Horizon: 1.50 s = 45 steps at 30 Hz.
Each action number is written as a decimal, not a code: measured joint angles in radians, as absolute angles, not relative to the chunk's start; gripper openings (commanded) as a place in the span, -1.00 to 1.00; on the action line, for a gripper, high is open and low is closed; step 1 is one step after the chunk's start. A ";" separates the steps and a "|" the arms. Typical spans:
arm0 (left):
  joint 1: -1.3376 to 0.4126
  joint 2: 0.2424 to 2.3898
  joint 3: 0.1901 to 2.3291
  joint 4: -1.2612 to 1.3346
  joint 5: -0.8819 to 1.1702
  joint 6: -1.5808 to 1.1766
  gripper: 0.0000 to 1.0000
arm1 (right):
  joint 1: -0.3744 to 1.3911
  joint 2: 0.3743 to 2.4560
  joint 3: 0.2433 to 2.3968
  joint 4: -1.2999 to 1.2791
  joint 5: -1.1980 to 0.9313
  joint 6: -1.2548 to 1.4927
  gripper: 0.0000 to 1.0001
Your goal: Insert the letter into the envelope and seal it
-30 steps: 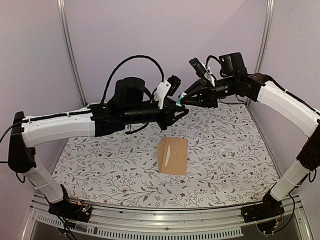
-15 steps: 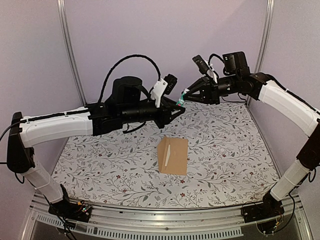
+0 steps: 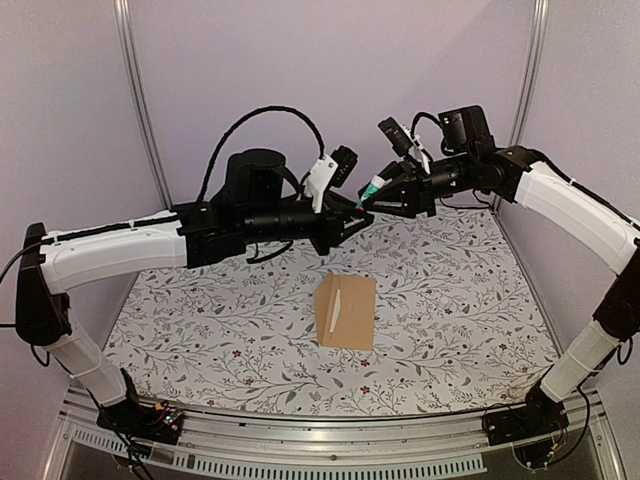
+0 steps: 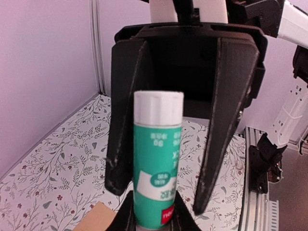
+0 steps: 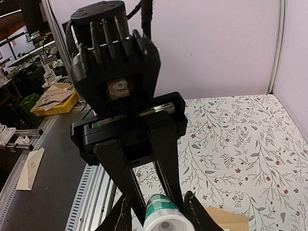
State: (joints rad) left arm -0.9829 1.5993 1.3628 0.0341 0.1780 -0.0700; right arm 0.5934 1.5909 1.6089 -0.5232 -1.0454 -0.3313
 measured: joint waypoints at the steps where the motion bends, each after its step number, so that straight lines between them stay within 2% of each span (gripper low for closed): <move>1: -0.983 1.600 1.366 0.032 0.179 -0.068 -0.83 | 0.596 1.591 1.609 -0.525 -1.043 -0.336 -0.31; 5: -0.983 1.606 1.373 0.030 0.188 -0.062 -0.83 | 0.598 1.591 1.609 -0.531 -1.035 -0.350 -0.38; 12: -0.983 1.623 1.387 0.019 0.200 -0.054 -0.81 | 0.601 1.592 1.609 -0.537 -1.034 -0.356 -0.80; 18: -0.983 1.624 1.388 0.015 0.190 -0.063 -0.37 | 0.601 1.592 1.608 -0.538 -1.028 -0.356 -1.00; 24: -0.973 1.612 1.369 0.008 0.137 -0.078 -0.25 | 0.564 1.592 1.608 -0.535 -0.975 -0.352 -1.00; 28: -0.926 1.596 1.336 -0.025 0.109 -0.112 -0.41 | 0.542 1.591 1.601 -0.527 -0.884 -0.389 -1.00; 31: -0.865 1.614 1.354 -0.070 0.096 -0.156 -0.75 | 0.538 1.576 1.547 -0.514 -0.823 -0.442 -1.00; 35: -0.793 1.724 1.462 -0.133 0.109 -0.229 -1.00 | 0.538 1.566 1.486 -0.507 -0.753 -0.477 -1.00; 45: -0.711 2.091 1.708 -0.297 0.256 -0.376 -1.00 | 0.562 1.541 1.306 -0.440 -0.674 -0.604 -1.00</move>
